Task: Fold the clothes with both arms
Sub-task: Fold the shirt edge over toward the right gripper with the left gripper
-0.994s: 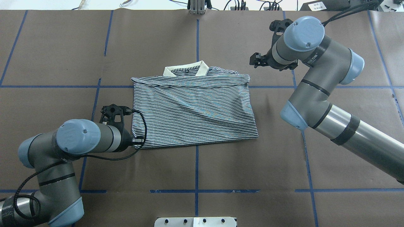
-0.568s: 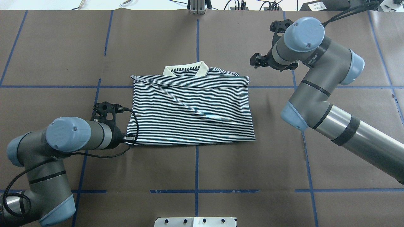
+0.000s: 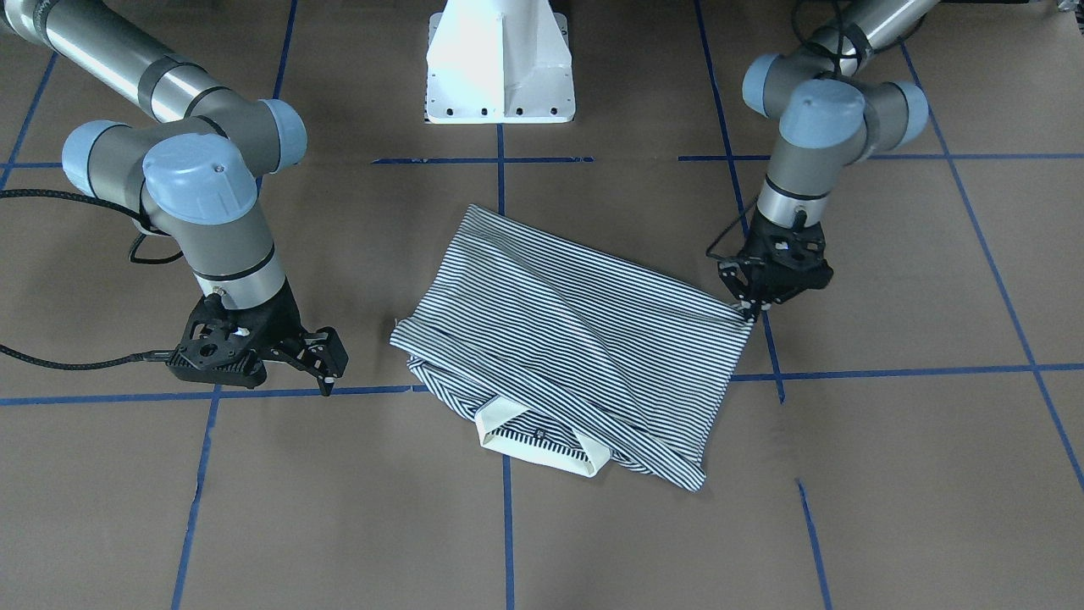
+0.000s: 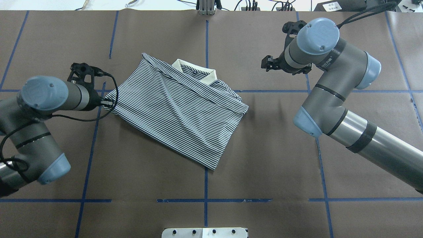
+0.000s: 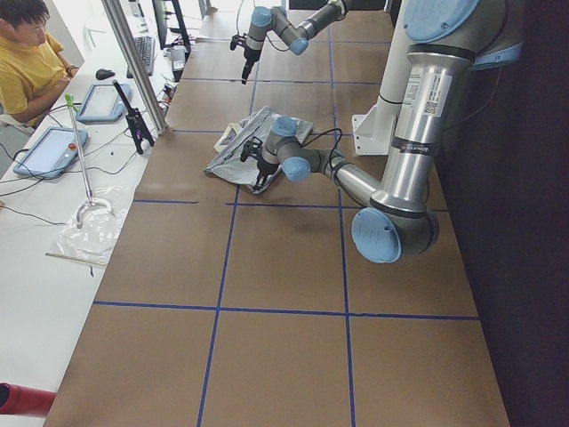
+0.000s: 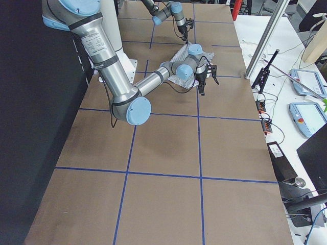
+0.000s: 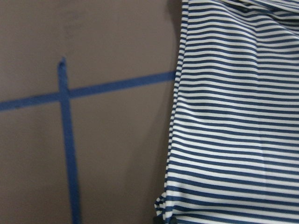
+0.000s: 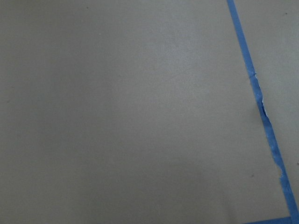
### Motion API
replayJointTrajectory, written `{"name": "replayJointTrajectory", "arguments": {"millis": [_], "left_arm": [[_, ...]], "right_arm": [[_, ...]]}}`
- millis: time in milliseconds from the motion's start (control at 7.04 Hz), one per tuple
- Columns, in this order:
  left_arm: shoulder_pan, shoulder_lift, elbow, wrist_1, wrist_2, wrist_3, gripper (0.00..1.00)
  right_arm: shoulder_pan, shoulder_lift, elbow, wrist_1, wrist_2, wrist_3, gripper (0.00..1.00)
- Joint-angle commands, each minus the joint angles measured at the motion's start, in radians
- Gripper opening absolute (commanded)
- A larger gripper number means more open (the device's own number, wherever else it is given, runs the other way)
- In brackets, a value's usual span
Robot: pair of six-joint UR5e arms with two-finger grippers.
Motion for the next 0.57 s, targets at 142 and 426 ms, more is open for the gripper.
{"name": "replayJointTrajectory", "arguments": {"millis": [142,426], "left_arm": [[-0.17,-0.372,0.57,-0.235,0.06,0.106,0.0],[-0.187,-0.487,0.801,-0.341,0.095,0.133,0.0]], "right_arm": [[-0.007,0.012,0.002,0.001,-0.003,0.038,1.0],[-0.013,0.013,0.025,-0.001,-0.005,0.069,1.0]]}}
